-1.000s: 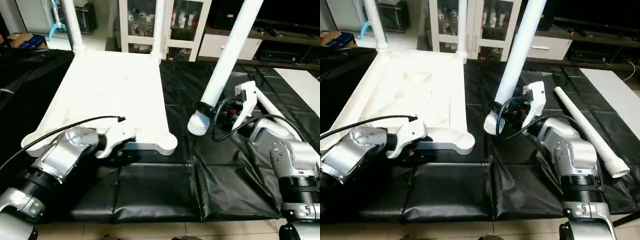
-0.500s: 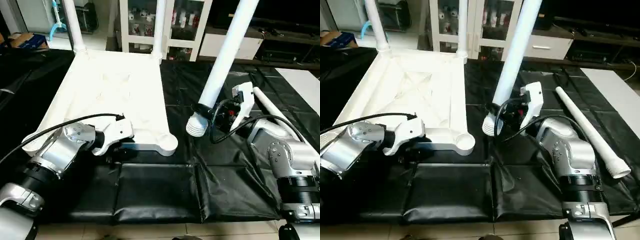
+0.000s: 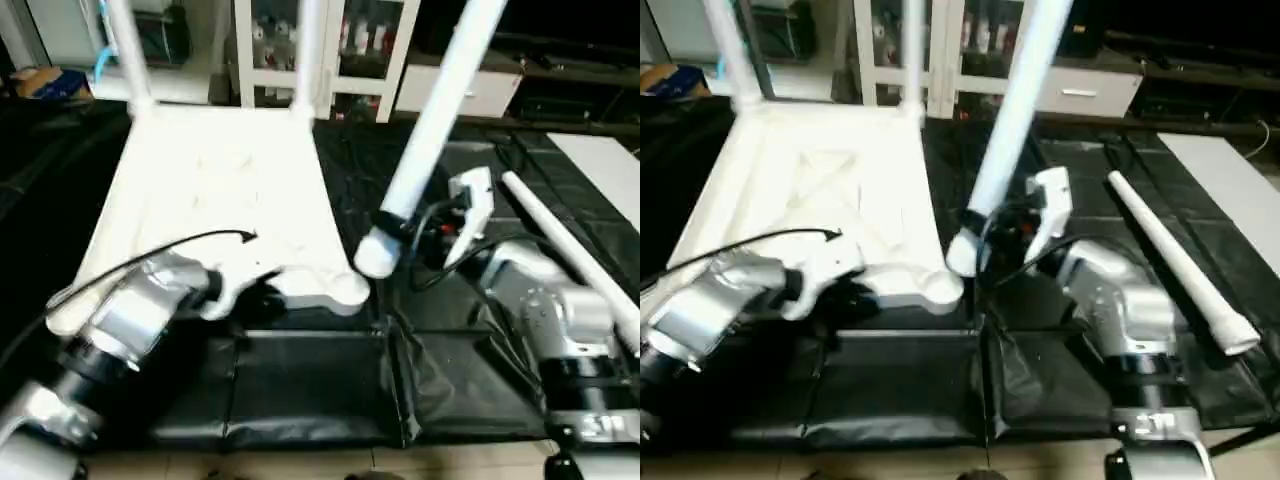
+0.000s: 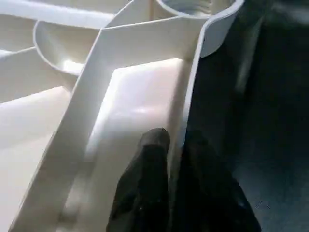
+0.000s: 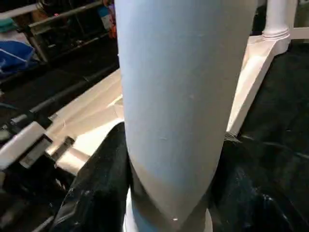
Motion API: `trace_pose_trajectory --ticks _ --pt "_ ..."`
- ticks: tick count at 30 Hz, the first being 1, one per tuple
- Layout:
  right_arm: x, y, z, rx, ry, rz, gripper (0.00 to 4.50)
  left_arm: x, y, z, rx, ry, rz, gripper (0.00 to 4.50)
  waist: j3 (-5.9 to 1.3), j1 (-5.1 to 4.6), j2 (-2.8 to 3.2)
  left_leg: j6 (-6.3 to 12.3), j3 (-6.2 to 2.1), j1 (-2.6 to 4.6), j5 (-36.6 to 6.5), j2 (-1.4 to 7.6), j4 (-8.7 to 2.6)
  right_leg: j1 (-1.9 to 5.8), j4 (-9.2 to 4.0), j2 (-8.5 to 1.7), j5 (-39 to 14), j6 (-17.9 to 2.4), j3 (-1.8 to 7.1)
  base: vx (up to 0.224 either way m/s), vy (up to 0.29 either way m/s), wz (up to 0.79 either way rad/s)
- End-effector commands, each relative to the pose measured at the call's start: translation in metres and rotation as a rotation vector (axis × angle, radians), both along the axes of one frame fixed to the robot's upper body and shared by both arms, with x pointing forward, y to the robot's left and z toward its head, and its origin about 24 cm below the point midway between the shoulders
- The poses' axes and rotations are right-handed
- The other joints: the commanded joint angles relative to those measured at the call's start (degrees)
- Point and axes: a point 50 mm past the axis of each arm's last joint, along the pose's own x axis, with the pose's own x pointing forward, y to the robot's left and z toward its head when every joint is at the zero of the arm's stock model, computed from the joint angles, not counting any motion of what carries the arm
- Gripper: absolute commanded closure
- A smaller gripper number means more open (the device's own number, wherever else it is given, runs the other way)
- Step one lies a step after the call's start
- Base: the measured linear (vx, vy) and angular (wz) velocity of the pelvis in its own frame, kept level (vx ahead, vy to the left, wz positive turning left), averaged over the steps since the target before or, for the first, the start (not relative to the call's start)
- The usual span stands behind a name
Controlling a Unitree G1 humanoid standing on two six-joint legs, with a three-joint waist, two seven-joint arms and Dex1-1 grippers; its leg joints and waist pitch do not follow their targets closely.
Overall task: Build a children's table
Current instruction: Pick table leg, then insert table leg to table base
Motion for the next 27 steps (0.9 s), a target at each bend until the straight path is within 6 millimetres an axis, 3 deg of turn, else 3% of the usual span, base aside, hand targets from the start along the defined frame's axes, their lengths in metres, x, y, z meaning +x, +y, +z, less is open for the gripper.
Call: trace_pose_trajectory --ticks 1,3,4,8,9,10,13,14,15,16,17,19,20,27 --pt "0.0 0.001 -0.003 0.016 0.015 -0.013 2.62 -0.006 0.001 -0.008 0.019 0.042 0.066 4.23 -4.17 0.01 0.94 -1.68 0.36 0.89 -13.0 0.51 -4.62 3.43 -3.81 -2.04 -13.7 -11.6 1.56 0.0 0.0 0.0" --pt "0.002 0.004 -0.005 0.029 0.019 -0.013 2.62 -0.013 -0.006 -0.011 0.01 0.059 0.052 4.33 -4.1 -0.18 0.9 -1.63 0.23 0.81 -14.1 0.46 -4.65 3.38 -4.18 -2.12 -16.6 -10.7 1.5 0.0 0.0 0.0" --pt "0.004 0.007 -0.006 0.039 0.023 -0.009 2.63 -0.017 -0.012 -0.014 0.014 0.066 0.047 4.4 -4.09 -0.46 0.59 -1.6 0.21 0.72 -14.2 0.52 -4.66 3.37 -4.29 -2.12 -17.2 -10.4 1.48 0.0 0.0 0.0" --pt "0.004 0.007 -0.01 0.042 0.036 0.007 2.63 -0.021 -0.015 -0.016 0.042 0.058 0.065 4.5 -3.99 -0.86 0.76 -1.25 0.19 0.66 -14.6 0.42 -4.62 3.22 -4.54 -1.98 -18.3 -9.8 1.44 0.0 0.0 0.0" --pt "0.005 0.006 -0.012 0.034 0.044 0.006 2.63 -0.022 -0.016 -0.015 0.044 0.057 0.07 4.5 -3.98 -0.99 0.02 -0.88 0.29 0.62 -14.7 0.43 -4.56 3.17 -4.75 -1.96 -19.2 -9.4 1.42 0.0 0.0 0.0" --pt "0.005 0.005 -0.014 0.025 0.05 0.007 2.63 -0.023 -0.018 -0.015 0.044 0.048 0.068 4.5 -3.94 -0.84 0.44 -0.91 0.16 0.69 -14.7 0.45 -4.59 3.09 -4.63 -2.04 -20.0 -9.2 1.43 0.0 0.0 0.0" --pt "0.005 0.003 -0.018 0.004 0.062 0.02 2.63 -0.023 -0.021 -0.013 0.047 0.007 0.057 4.5 -3.86 -0.95 0.4 -0.94 0.1 0.68 -15.8 0.37 -4.59 3.0 -4.9 -1.96 -21.8 -8.6 1.32 0.0 0.0 0.0" --pt "0.004 0.002 -0.018 -0.005 0.064 0.027 2.63 -0.022 -0.022 -0.013 0.044 -0.006 0.062 4.5 -3.86 -1.1 -0.5 -0.75 0.22 0.52 -15.7 0.38 -4.57 2.99 -5.09 -1.9 -22.3 -8.1 1.31 0.0 0.0 0.0" --pt "0.004 0.001 -0.018 -0.017 0.061 0.033 2.63 -0.021 -0.022 -0.012 0.043 -0.027 0.061 4.5 -3.83 -0.86 -0.07 -0.7 0.12 0.62 -15.5 0.37 -4.57 2.95 -5.04 -2.02 -23.0 -7.8 1.34 0.0 0.0 0.0" --pt "0.003 -0.001 -0.019 -0.022 0.061 0.037 2.63 -0.02 -0.023 -0.012 0.037 -0.049 0.048 4.5 -3.79 -0.97 -0.05 -0.69 0.14 0.55 -15.7 0.37 -4.56 2.87 -5.08 -2.0 -23.3 -7.5 1.36 0.0 0.0 0.0" --pt "0.002 -0.003 -0.018 -0.03 0.056 0.044 2.63 -0.02 -0.022 -0.012 0.036 -0.063 0.046 4.5 -3.78 -1.03 -0.69 -0.42 0.18 0.5 -15.6 0.35 -4.55 2.85 -5.31 -1.98 -23.9 -7.1 1.29 0.0 0.0 0.0" --pt "0.002 -0.005 -0.019 -0.038 0.052 0.049 2.63 -0.02 -0.02 -0.012 0.051 -0.074 0.039 4.5 -3.82 -0.96 -0.38 -0.4 0.08 0.56 -15.5 0.46 -4.6 2.78 -5.18 -2.03 -23.9 -6.8 1.32 0.0 0.0 0.0" --pt "0.001 -0.008 -0.02 -0.049 0.051 0.05 2.63 -0.021 -0.02 -0.012 0.052 -0.076 0.038 4.5 -3.8 -1.03 -0.71 -0.35 0.14 0.48 -15.5 0.46 -4.58 2.77 -5.22 -2.01 -23.9 -6.7 1.32 0.0 0.0 0.0" --pt "0.001 -0.012 -0.031 -0.038 0.077 0.053 2.63 -0.024 -0.023 -0.01 0.042 -0.123 -0.037 4.5 -3.78 -1.13 -1.2 -0.12 0.08 0.5 -16.5 0.43 -4.48 2.48 -5.5 -2.17 -27.3 -5.7 1.2 0.0 0.0 0.0"
